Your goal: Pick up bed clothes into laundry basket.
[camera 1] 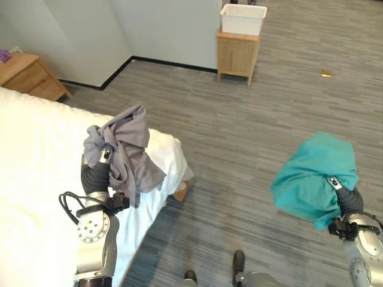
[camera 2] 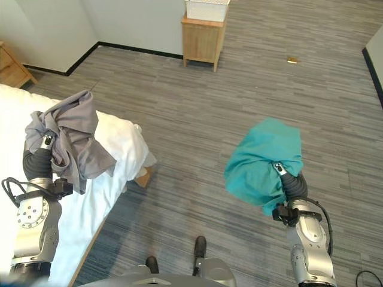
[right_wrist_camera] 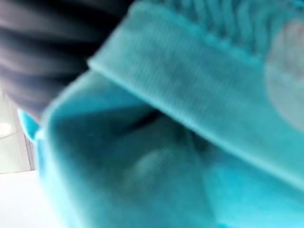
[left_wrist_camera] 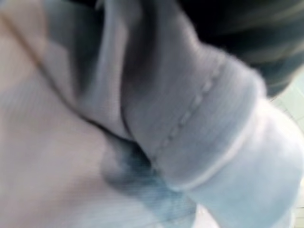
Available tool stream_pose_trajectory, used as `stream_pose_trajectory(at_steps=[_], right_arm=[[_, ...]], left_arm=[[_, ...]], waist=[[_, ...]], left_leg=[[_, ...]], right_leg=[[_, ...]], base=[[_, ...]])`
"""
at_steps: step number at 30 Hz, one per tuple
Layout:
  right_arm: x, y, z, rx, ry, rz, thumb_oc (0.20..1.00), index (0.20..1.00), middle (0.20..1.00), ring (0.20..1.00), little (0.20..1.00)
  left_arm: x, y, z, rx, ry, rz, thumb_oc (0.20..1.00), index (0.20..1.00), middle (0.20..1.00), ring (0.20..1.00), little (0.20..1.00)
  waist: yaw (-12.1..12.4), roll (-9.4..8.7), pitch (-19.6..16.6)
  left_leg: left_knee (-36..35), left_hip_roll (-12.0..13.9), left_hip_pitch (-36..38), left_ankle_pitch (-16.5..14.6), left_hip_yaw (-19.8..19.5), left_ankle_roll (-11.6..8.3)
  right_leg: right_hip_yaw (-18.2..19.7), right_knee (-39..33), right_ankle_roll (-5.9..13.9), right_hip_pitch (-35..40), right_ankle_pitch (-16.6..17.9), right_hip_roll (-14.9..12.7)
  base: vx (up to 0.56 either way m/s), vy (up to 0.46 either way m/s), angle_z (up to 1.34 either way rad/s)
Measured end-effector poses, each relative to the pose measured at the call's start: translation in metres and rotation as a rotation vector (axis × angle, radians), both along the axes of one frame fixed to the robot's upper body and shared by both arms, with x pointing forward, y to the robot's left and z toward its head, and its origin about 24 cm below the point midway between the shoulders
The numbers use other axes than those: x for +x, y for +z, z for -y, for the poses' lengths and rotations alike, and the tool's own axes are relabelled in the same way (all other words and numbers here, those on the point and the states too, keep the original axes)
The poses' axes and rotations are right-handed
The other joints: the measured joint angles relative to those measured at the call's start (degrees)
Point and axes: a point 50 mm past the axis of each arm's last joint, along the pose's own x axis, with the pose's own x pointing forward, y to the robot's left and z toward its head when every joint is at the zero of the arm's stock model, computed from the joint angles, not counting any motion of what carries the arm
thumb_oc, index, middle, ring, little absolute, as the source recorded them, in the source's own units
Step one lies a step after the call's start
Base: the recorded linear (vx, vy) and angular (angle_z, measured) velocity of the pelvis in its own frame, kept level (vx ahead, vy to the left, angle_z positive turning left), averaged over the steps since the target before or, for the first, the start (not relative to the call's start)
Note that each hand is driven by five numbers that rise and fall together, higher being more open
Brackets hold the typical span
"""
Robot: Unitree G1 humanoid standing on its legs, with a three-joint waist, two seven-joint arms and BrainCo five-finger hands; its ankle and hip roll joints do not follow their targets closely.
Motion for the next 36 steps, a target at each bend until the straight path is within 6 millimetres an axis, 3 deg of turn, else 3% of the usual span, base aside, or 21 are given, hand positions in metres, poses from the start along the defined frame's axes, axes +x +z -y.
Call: stream_pose_trajectory(at_steps=[2,3,6,7,9,12,14,15,16,17,19,20,21,23,25,26,27,30,32,34,36], right_arm=[[-0.001,-0.004,-0.001,0.018,-0.009,-0.009,0.200,0.200,0.200,0.200,0.200],[-0.001,-0.006,-0.004,0.029,-0.006,-0.012,0.200,0.200,0.200,0.200,0.200],[-0.001,-0.003,-0.003,0.030,-0.018,0.009,0.200,0.200,0.200,0.200,0.200],[0.003,0.002,-0.001,0.029,-0.033,0.029,0.200,0.200,0.200,0.200,0.200],[0.009,0.009,0.000,0.024,-0.038,0.063,0.200,0.200,0.200,0.200,0.200],[0.019,0.014,-0.001,0.007,-0.019,0.073,0.200,0.200,0.200,0.200,0.200],[0.027,0.013,-0.008,-0.018,0.035,0.055,0.200,0.200,0.200,0.200,0.200],[0.027,0.013,-0.011,-0.029,0.060,0.046,0.200,0.200,0.200,0.200,0.200],[0.028,0.018,-0.013,-0.049,0.083,0.060,0.200,0.200,0.200,0.200,0.200],[0.029,0.015,-0.022,-0.008,0.092,0.070,0.200,0.200,0.200,0.200,0.200],[0.018,0.004,-0.025,0.020,0.088,0.036,0.200,0.200,0.200,0.200,0.200],[0.021,0.009,-0.025,-0.003,0.103,0.048,0.200,0.200,0.200,0.200,0.200],[0.021,0.007,-0.026,-0.008,0.105,0.043,0.200,0.200,0.200,0.200,0.200],[0.023,0.007,-0.031,0.006,0.113,0.052,0.200,0.200,0.200,0.200,0.200],[0.024,0.006,-0.033,0.009,0.122,0.045,0.200,0.200,0.200,0.200,0.200],[0.024,0.006,-0.035,0.001,0.134,0.044,0.200,0.200,0.200,0.200,0.200],[0.028,0.009,-0.039,0.003,0.151,0.062,0.200,0.200,0.200,0.200,0.200],[0.021,0.003,-0.037,0.006,0.152,0.034,0.200,0.200,0.200,0.200,0.200],[0.008,-0.011,-0.030,0.016,0.114,-0.031,0.200,0.200,0.200,0.200,0.200],[0.004,-0.016,-0.024,0.020,0.080,-0.054,0.200,0.200,0.200,0.200,0.200],[0.002,-0.020,-0.019,0.019,0.050,-0.084,0.200,0.200,0.200,0.200,0.200]], left_arm=[[0.003,0.004,-0.001,0.009,-0.003,0.011,0.200,0.200,0.200,0.200,0.200],[0.005,0.002,-0.003,0.003,0.006,0.004,0.200,0.200,0.200,0.200,0.200],[0.003,-0.004,-0.005,-0.014,0.014,-0.028,0.200,0.200,0.200,0.200,0.200],[0.002,-0.005,-0.007,-0.034,0.017,-0.025,0.200,0.200,0.200,0.200,0.200],[0.003,-0.007,-0.008,-0.044,0.027,-0.031,0.200,0.200,0.200,0.200,0.200],[0.011,-0.011,-0.007,-0.060,0.028,-0.045,0.200,0.200,0.200,0.200,0.200],[0.011,-0.017,-0.005,-0.075,0.030,-0.062,0.200,0.200,0.200,0.200,0.200],[0.008,-0.023,-0.003,-0.095,0.035,-0.080,0.200,0.200,0.200,0.200,0.200],[0.005,-0.023,-0.003,-0.093,0.035,-0.082,0.200,0.200,0.200,0.200,0.200],[0.004,-0.013,-0.011,-0.042,0.040,-0.066,0.200,0.200,0.200,0.200,0.200],[-0.003,-0.018,-0.011,-0.041,0.040,-0.084,0.200,0.200,0.200,0.200,0.200],[-0.002,-0.018,-0.011,-0.044,0.046,-0.084,0.200,0.200,0.200,0.200,0.200],[-0.001,-0.019,-0.011,-0.040,0.050,-0.094,0.200,0.200,0.200,0.200,0.200],[-0.003,-0.018,-0.013,-0.020,0.053,-0.101,0.200,0.200,0.200,0.200,0.200],[0.000,-0.013,-0.013,0.002,0.041,-0.091,0.200,0.200,0.200,0.200,0.200],[-0.001,-0.011,-0.015,0.004,0.049,-0.080,0.200,0.200,0.200,0.200,0.200],[0.003,-0.005,-0.018,0.009,0.063,-0.053,0.200,0.200,0.200,0.200,0.200],[0.007,0.002,-0.016,0.026,0.039,-0.034,0.200,0.200,0.200,0.200,0.200],[0.002,-0.005,-0.022,0.021,0.061,-0.061,0.200,0.200,0.200,0.200,0.200],[0.002,-0.007,-0.022,0.016,0.065,-0.069,0.200,0.200,0.200,0.200,0.200],[0.000,-0.016,-0.023,-0.013,0.081,-0.096,0.200,0.200,0.200,0.200,0.200]], waist=[[0.2,-1.72,1.3],[1.1,-3.24,2.1],[1.6,-4.55,2.7],[3.0,-5.53,3.4],[3.2,-5.93,3.9],[3.2,-3.18,3.6],[4.6,-1.46,2.9],[6.5,0.80,2.0],[8.1,3.13,1.1],[7.9,-0.79,1.1],[6.9,-4.04,-2.0],[7.6,-3.48,-1.3],[7.6,-4.12,-1.9],[5.2,-2.86,-1.2],[4.0,-1.06,0.1],[3.6,-0.84,0.2],[2.7,0.56,2.2],[-0.4,0.12,3.7],[-1.1,-1.64,2.8],[-2.1,-1.97,2.3],[-2.7,-0.28,0.1]], left_leg=[[8.1,0.2,-3.3,-0.9,-0.6,-1.32],[18.2,0.7,-7.9,-0.6,-1.6,-1.86],[31.4,1.1,-13.6,0.9,-3.5,-0.84],[31.2,-2.8,-15.3,-0.1,-9.0,-1.30],[21.1,-6.2,-16.2,0.3,-8.9,-0.56],[0.0,-7.4,-16.3,3.4,-8.1,-0.46],[-0.2,-8.3,-18.3,3.4,-7.6,-1.72],[1.6,-6.6,-18.5,1.2,-8.3,-2.48],[0.9,-4.1,-17.9,1.8,-8.6,-1.69],[4.0,-6.6,-17.3,5.0,-6.5,-0.53],[5.5,-9.3,-15.1,4.6,-4.7,1.02],[5.4,-9.0,-13.1,3.7,-3.4,4.84],[5.4,-10.1,-11.4,2.6,-2.3,7.11],[7.4,-10.6,-9.6,0.5,-4.6,11.46],[6.0,-9.3,-7.5,1.4,-4.9,10.94],[5.5,-9.1,-6.7,-0.2,-6.0,11.32],[5.4,-7.5,-5.9,-1.7,-7.2,11.45],[3.4,-8.5,-3.1,-2.9,-9.4,8.67],[3.0,-10.4,0.6,-6.7,-10.4,8.14],[3.1,-10.3,3.7,-8.4,-12.5,7.26],[0.4,-7.5,7.8,-10.5,-13.8,4.85]], right_leg=[[1.3,1.6,-1.10,-1.1,-1.4,-0.4],[1.6,3.8,-2.02,-1.1,-3.1,-0.8],[3.3,3.8,-3.07,0.4,-2.9,-1.4],[6.8,3.4,-3.29,-0.1,-3.2,-2.0],[8.4,0.1,-2.81,0.5,-3.5,-3.0],[8.3,0.0,-2.89,1.4,-3.4,-1.9],[11.6,-0.5,-0.84,1.8,-5.4,-0.5],[13.1,2.9,-0.69,1.4,-6.7,2.1],[12.2,11.3,-1.11,-0.9,-9.1,4.1],[12.7,21.8,-0.81,-2.0,-19.1,0.9],[13.2,21.6,1.52,0.7,-22.1,-2.1],[13.4,35.5,8.47,-1.8,-23.9,-2.6],[12.2,51.6,9.36,-6.8,-23.2,-5.0],[8.8,63.1,10.00,-10.4,-13.2,-6.7],[8.0,66.2,10.15,-13.0,-12.6,-5.0],[8.0,66.4,10.39,-15.1,-12.8,-3.5],[6.3,61.2,9.00,-19.3,-16.0,-1.2],[4.3,46.4,7.94,-23.3,-15.6,-2.7],[6.5,23.3,7.07,-23.9,-11.6,-4.7],[8.3,15.8,6.14,-22.9,-8.5,-6.1],[5.7,12.4,5.08,-21.7,-5.8,-6.2]], base=[[0.03,-0.239,-0.11],[0.09,-0.156,-0.24],[0.22,-0.032,-0.29],[0.33,-0.004,-0.63],[0.30,0.004,-0.48],[0.62,-0.035,-0.12],[0.55,-0.027,-0.71],[0.45,0.028,-1.26],[0.64,0.048,-1.00],[0.77,0.064,-0.42],[0.72,0.111,-0.19],[0.47,0.203,-0.46],[0.50,0.219,-0.38],[0.32,0.103,0.10],[0.50,0.032,0.22],[0.82,-0.065,0.00],[0.64,-0.093,0.06],[0.66,-0.167,0.51],[0.77,-0.240,0.46],[0.68,-0.273,0.50],[0.66,-0.317,0.44]])
